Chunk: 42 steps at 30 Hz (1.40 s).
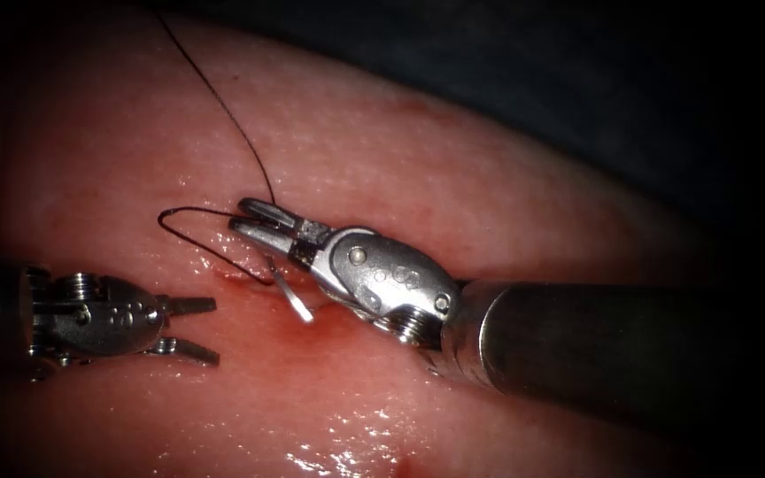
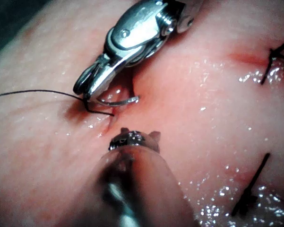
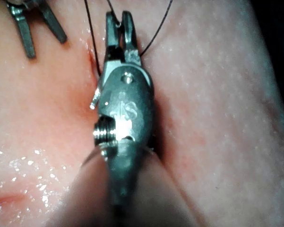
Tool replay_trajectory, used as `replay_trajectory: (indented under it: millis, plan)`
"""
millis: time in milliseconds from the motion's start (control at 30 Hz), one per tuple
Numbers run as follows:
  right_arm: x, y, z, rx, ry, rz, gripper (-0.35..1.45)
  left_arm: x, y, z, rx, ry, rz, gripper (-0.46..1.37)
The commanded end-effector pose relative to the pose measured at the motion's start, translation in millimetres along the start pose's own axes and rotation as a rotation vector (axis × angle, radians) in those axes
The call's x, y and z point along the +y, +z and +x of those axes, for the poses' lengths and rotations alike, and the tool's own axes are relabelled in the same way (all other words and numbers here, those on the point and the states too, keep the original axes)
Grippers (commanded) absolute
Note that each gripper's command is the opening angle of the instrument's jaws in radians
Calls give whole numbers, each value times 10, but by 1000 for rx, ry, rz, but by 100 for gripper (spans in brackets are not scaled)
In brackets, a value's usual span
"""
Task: Wound Closure
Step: Regrasp the needle with the right tool.
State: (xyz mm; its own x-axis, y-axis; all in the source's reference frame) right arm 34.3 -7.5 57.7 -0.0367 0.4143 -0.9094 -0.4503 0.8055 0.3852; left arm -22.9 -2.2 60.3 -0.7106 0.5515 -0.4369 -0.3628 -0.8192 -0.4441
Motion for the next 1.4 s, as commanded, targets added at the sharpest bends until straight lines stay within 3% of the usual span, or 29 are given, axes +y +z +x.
replay_trajectory:
  millis: [33, 433, 633, 667, 800, 1033, 1267, 1400]
  plan:
    - [0, 0, 0, 0, 0, 0, -35, 0, 0, 0, 0, 0, -1, 30]
    - [1, -1, 3, 4, 5, -1, -35, 1, 0, 0, 1, 4, -4, 29]
    - [6, -1, 2, 7, 5, 1, 30, 1, 1, 0, 2, 8, -6, 27]
    - [7, -1, 2, 7, 5, 1, 63, 1, 1, 0, 3, 9, -7, 27]
    - [8, 0, 2, 5, 5, 2, 89, 1, 1, 0, 4, 12, -10, 26]
    - [12, 1, 1, -1, 6, 47, 95, 1, 2, 1, 5, 13, -11, 25]
    - [19, 4, 0, -19, -20, 176, 85, 1, 2, 1, 8, 16, -13, 24]
    - [24, 9, -1, -73, -76, 267, 84, 1, 2, 1, 9, 12, -14, 24]
